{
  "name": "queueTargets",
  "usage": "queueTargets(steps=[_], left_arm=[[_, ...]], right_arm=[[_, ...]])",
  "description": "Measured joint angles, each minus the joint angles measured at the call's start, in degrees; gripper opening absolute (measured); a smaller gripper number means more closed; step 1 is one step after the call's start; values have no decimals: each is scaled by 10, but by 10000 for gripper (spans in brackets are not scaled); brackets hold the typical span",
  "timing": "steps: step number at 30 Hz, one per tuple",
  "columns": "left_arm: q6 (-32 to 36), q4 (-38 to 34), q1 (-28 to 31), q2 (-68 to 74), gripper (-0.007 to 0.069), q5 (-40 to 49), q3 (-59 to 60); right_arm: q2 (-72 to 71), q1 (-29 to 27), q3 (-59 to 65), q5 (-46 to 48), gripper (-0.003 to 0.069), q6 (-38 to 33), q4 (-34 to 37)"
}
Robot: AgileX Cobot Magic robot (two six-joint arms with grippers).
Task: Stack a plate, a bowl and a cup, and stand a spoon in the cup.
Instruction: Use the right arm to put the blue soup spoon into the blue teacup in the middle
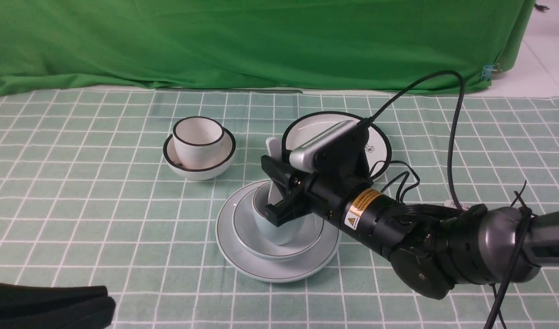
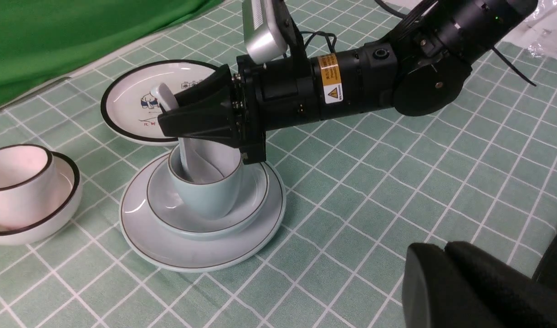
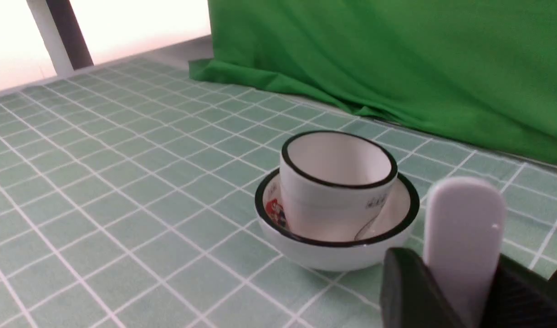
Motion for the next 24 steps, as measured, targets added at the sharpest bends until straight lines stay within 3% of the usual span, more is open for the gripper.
queueTargets(steps=[2,3,8,12,16,18,21,24], left_arm=[[0,0,0,0,17,-1,0],[0,0,0,0,17,-1,0],[0,8,0,0,17,-15,0],[0,23,0,0,17,-29,0],[0,25,0,-4,17,-38,0],[0,24,0,-25,17,-46,0],[0,22,0,-73,17,-66,6],[-6,20,0,-161,17,-116,44]], right_arm=[[2,0,0,2,230,0,0],[1,0,0,2,296,-1,0],[-18,0,-1,16,411,3,1],[-69,0,-1,58,433,9,-3],[-156,0,-1,170,436,16,-6],[-240,1,-1,306,409,17,-7],[-337,2,-1,484,310,17,-8],[-447,2,-1,705,150,17,-8]])
